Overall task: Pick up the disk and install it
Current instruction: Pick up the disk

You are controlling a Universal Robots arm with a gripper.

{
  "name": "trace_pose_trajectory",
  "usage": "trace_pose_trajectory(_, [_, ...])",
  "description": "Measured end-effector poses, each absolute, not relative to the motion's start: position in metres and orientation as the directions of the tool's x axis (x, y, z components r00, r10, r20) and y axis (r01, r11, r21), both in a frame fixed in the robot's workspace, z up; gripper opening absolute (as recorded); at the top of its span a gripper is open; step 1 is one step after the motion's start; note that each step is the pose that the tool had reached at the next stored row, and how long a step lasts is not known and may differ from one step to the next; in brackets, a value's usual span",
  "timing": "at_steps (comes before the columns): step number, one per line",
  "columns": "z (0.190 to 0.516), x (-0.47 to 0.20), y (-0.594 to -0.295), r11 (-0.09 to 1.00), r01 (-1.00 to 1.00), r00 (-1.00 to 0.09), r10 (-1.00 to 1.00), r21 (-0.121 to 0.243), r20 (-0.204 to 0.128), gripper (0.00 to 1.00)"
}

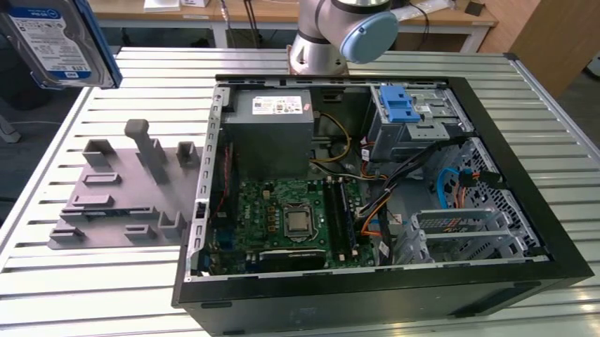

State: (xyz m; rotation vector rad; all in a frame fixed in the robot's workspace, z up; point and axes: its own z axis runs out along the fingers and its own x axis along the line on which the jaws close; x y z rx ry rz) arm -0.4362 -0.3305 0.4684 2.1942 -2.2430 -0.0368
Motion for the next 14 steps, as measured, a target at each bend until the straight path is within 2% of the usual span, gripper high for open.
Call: trace_pose_trajectory(14, [0.48, -0.436, -0.331, 0.022, -1.0, -0.022, -1.0, 0.019, -0.014, 0.37])
